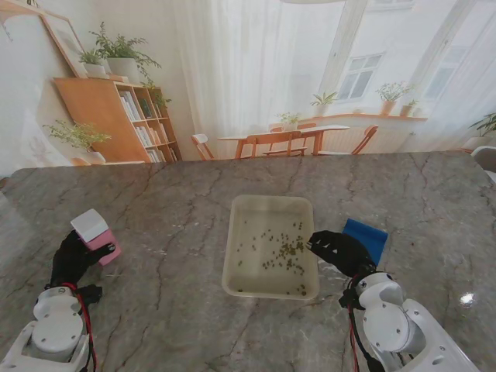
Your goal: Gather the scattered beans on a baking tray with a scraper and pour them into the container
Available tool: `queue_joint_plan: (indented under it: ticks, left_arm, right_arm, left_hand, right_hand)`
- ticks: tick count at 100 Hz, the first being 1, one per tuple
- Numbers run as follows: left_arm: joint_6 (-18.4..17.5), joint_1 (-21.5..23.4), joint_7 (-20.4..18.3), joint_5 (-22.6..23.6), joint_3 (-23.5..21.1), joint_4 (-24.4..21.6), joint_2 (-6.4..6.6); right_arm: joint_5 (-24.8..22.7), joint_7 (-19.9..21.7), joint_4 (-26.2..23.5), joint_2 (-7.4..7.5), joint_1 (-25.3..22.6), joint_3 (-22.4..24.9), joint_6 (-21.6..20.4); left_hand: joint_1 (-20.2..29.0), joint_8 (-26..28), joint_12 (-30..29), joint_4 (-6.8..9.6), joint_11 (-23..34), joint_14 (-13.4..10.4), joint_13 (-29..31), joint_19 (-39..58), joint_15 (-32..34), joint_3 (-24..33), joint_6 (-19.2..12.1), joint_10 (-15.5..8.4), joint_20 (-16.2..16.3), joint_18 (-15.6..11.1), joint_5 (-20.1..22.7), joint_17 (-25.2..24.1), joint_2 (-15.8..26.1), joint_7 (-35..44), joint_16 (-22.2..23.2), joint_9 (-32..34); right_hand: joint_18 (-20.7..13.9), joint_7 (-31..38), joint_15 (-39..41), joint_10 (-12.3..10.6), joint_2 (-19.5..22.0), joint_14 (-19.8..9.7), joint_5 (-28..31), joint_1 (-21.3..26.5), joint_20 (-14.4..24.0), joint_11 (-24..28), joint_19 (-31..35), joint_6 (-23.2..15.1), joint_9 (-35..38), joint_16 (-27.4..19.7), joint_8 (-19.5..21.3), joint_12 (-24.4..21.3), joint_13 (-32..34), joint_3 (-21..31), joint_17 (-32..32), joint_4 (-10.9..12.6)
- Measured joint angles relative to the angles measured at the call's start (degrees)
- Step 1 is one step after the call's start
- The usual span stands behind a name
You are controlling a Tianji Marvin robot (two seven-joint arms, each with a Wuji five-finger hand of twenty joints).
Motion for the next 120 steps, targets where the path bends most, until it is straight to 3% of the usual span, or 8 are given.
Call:
queue_joint_plan:
  ticks: [32,53,84,104,120]
  left_arm:
    - [-2.5,3.8,-4.1,2.4,0.4,-11.4,1.37]
    - [-2.6,3.6,-6.0,5.1,3.5,-16.7,2.74]
    - [-0.6,-4.3,-9.6,5.1,14.0,-16.9,3.86]
    - [-0.7,-10.6,-10.1,3.8,21.5,-14.0,3.72]
    - [-2.2,-13.8,-9.5,3.7,25.5,-10.8,3.0]
  right_arm:
    - [0.0,-1.2,-0.8,-0.13,-1.0,1.0,0.0]
    - [0.0,-2.3,-1.5,-0.32,-1.9,1.8,-0.2]
    - [-0.5,-7.8,-4.0,-1.09,-3.9,3.1,-1.5]
    - [0.0,-9.2,-5.7,-1.45,-4.1,2.5,-3.8]
    - [-2.3,-9.8,-7.0,-1.39,-3.3,1.2,-5.5]
  left_hand:
    - [0.0,0.2,3.7,0.0,-0.4,0.7,2.5,4.2,0.6,-0.9,0.7,1.2,2.9,1.4,0.0,3.0,0.0,2.4,3.3,2.2]
    - [0.0,-0.8,4.8,0.0,-0.4,0.9,2.5,4.7,1.1,-1.1,0.7,1.5,3.6,1.9,0.1,3.5,0.0,2.4,4.8,2.3]
    - [0.0,-12.1,8.6,-0.04,-0.4,2.4,3.1,5.6,2.9,-1.2,0.7,3.0,5.8,3.3,5.4,1.7,0.0,-3.0,7.9,3.2]
    - [0.0,-13.5,10.3,-0.05,-0.1,2.9,2.8,5.6,4.1,-1.2,0.7,3.5,5.9,3.6,5.7,0.2,0.0,-3.0,9.9,3.2]
    - [0.0,-13.8,10.8,-0.05,0.4,3.1,2.3,4.8,5.3,-1.2,0.7,3.8,6.4,4.0,5.9,-0.5,0.0,-3.0,10.7,3.2]
  right_hand:
    - [0.0,0.0,0.0,0.0,0.0,0.0,0.0,0.0,0.0,0.0,0.0,0.0,0.0,0.0,0.0,0.0,0.0,0.0,0.0,0.0]
    - [0.0,0.0,0.0,0.0,0.0,0.0,0.0,0.0,0.0,0.0,0.0,0.0,0.0,0.0,0.0,0.0,0.0,0.0,0.0,0.0]
    - [0.0,0.0,0.0,0.0,0.0,0.0,0.0,0.6,0.0,0.0,0.1,0.0,0.0,0.0,0.0,0.0,0.0,0.0,0.0,0.0]
    - [0.1,-0.8,0.0,0.0,0.0,0.0,-1.7,0.6,0.0,0.0,1.0,0.0,-1.6,0.0,0.0,0.0,0.0,0.0,0.1,0.0]
    - [0.1,-2.6,0.4,-0.3,0.0,0.0,-5.2,0.0,0.0,0.0,1.7,0.6,-4.2,0.1,0.0,0.0,0.0,0.0,0.1,0.0]
